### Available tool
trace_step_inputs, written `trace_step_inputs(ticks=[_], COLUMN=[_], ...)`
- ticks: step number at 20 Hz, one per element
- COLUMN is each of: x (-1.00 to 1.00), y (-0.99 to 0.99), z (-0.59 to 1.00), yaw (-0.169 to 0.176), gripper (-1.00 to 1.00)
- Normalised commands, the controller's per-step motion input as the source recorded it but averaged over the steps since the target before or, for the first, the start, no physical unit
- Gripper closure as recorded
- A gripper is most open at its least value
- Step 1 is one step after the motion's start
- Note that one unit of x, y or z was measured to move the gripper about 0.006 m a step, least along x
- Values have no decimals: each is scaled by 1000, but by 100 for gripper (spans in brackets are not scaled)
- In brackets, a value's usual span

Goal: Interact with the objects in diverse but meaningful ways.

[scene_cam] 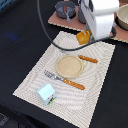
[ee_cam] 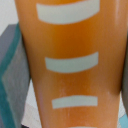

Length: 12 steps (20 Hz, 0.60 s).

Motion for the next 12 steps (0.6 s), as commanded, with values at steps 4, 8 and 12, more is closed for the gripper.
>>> trace_step_inputs(ticks=[4,8,12], x=[115,11,-84], y=[-434,-251,-45], z=[-205,-224,-281], yaw=[18,19,25], gripper=[100,100,100])
